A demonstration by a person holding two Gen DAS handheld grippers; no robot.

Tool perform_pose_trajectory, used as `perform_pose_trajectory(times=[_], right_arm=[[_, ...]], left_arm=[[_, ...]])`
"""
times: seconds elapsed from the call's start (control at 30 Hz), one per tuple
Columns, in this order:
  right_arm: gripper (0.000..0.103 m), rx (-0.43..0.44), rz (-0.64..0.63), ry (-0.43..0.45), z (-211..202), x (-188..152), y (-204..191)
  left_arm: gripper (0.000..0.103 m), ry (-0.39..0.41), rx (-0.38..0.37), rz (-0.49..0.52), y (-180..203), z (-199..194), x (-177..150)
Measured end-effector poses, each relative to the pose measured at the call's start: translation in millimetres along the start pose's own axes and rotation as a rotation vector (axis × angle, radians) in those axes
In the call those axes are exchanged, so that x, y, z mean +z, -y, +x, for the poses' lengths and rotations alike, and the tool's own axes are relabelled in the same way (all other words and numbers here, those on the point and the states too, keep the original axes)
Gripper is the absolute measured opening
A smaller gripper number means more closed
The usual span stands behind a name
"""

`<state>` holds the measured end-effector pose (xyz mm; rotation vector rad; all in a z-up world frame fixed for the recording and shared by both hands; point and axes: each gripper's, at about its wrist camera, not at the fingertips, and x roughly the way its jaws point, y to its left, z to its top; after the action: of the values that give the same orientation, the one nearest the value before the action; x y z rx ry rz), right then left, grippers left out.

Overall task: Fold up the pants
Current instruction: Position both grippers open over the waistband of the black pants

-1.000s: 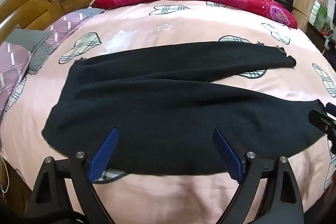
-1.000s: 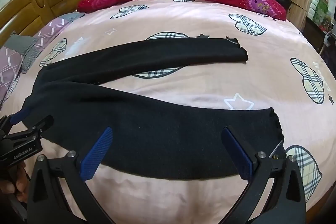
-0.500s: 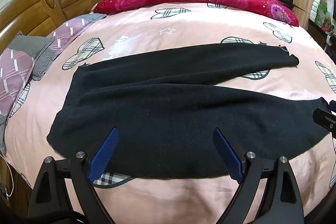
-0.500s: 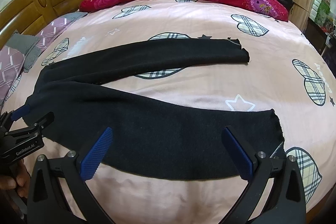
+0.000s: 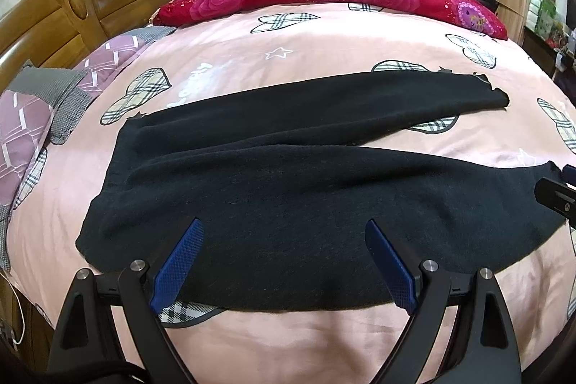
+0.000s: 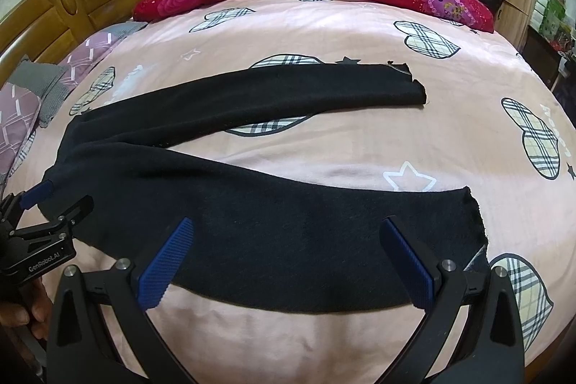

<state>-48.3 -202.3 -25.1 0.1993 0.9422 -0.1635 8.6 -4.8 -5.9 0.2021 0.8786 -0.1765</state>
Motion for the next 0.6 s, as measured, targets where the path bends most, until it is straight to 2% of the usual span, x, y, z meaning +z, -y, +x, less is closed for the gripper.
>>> perform_pose_trajectory(times=[0.6], right_arm=[[0.103, 0.000, 0.007, -0.004, 3.2, -0.3, 4.2]], left_arm=[[0.092, -0.014, -0.018, 0.018, 1.5, 5.9, -1.2]])
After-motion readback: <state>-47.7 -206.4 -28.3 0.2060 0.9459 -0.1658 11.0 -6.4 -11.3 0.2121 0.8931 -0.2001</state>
